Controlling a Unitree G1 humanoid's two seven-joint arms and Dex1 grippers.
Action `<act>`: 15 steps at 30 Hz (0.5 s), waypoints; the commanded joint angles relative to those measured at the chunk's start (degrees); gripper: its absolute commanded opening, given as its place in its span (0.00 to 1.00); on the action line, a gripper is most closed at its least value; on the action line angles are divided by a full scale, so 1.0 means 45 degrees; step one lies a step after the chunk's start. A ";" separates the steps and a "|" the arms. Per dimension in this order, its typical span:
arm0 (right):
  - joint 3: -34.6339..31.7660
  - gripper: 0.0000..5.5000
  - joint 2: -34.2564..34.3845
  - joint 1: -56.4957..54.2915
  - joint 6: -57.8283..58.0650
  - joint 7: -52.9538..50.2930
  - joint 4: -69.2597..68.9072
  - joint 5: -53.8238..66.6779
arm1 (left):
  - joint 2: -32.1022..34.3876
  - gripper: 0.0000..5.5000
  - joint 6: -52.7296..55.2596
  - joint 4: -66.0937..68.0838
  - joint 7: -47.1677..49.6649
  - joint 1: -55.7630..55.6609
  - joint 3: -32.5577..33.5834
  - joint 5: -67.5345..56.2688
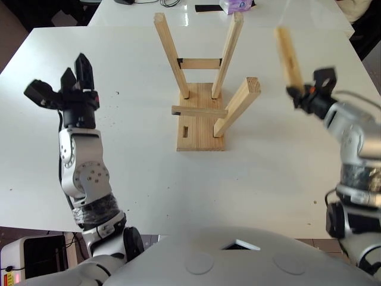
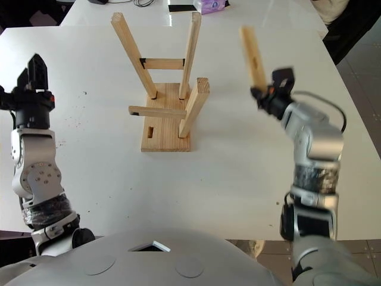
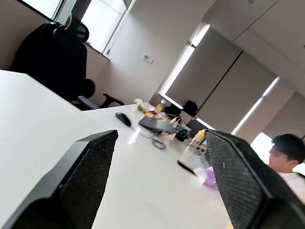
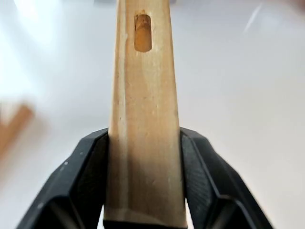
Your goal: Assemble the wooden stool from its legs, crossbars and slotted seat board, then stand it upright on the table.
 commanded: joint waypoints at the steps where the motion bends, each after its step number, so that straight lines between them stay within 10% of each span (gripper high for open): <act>1: -0.0788 0.37 0.0331 -0.6905 -0.1972 0.2393 0.3186 0.2056 | 0.0314 0.62 0.1155 -0.0150 -0.1020 -0.3149 -0.1613 -0.1279; 15: 0.2806 0.37 -0.1677 -0.9856 0.1541 1.3682 0.2562 0.5695 | 0.1863 0.70 0.3364 -0.2750 -0.4029 -0.5425 -0.2341 -0.8201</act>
